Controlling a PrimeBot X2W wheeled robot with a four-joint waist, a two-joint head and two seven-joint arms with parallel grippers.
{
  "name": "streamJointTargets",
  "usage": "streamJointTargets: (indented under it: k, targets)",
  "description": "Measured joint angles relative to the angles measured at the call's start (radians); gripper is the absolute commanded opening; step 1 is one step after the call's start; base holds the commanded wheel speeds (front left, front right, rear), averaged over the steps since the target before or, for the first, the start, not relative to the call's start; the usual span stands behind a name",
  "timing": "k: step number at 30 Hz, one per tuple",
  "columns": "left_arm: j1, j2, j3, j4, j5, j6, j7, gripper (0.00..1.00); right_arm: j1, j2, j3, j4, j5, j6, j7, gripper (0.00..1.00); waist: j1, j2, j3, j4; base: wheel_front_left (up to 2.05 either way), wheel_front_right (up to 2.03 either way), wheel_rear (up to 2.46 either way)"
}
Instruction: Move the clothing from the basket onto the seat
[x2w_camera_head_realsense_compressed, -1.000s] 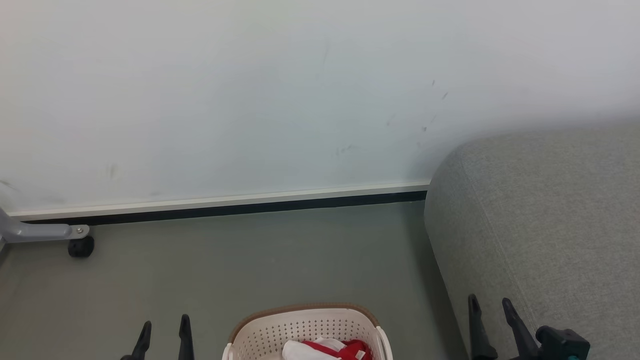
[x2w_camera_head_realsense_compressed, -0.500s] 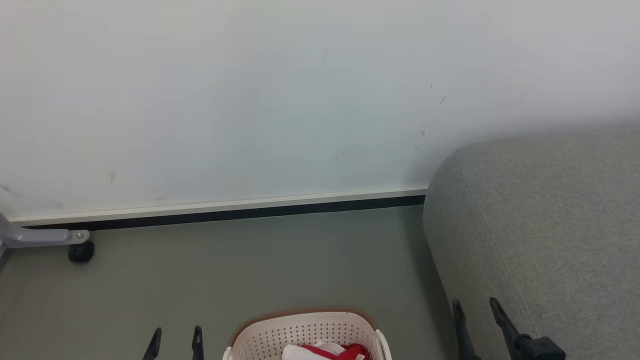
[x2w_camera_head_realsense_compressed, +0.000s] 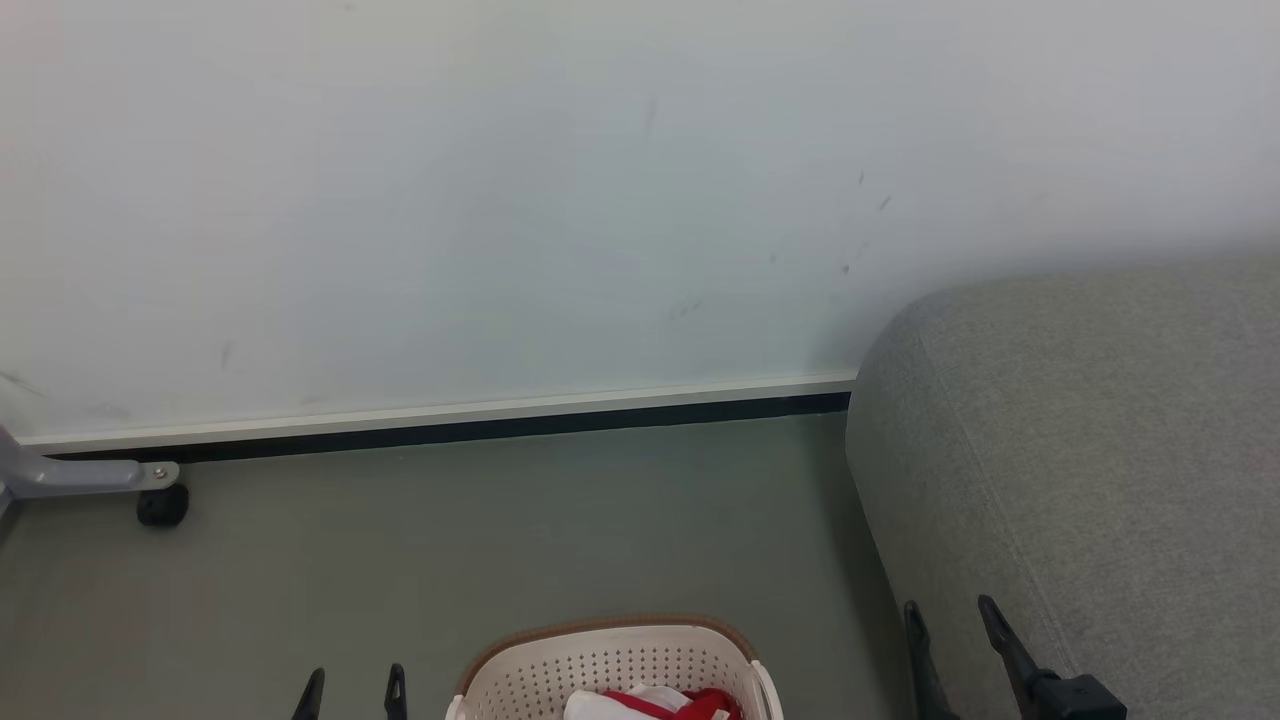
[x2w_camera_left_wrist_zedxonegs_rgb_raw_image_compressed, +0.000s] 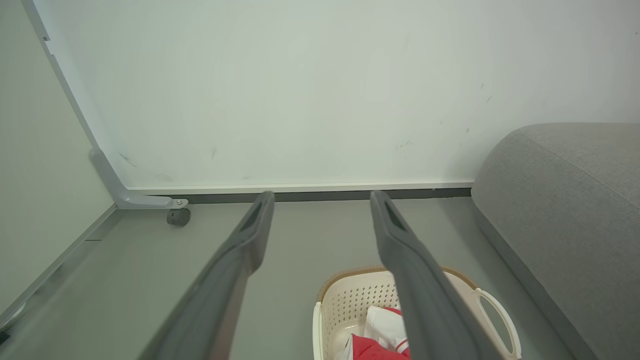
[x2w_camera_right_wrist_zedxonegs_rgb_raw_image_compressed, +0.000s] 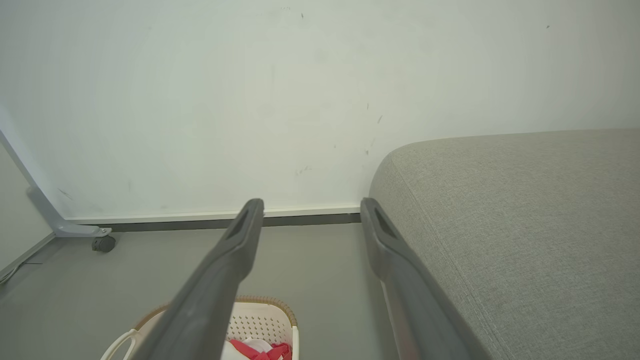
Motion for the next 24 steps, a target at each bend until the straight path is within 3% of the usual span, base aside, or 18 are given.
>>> streamJointTargets:
  k: [24]
  targets:
    - [0.0,-0.005,0.015,0.004,0.003,-0.01,0.0,1.0,0.014,0.001,-0.008,-0.009,0.0,0.002,0.0,1.0,-0.0001,0.0,0.011,-0.002,0.0,0.0,0.0]
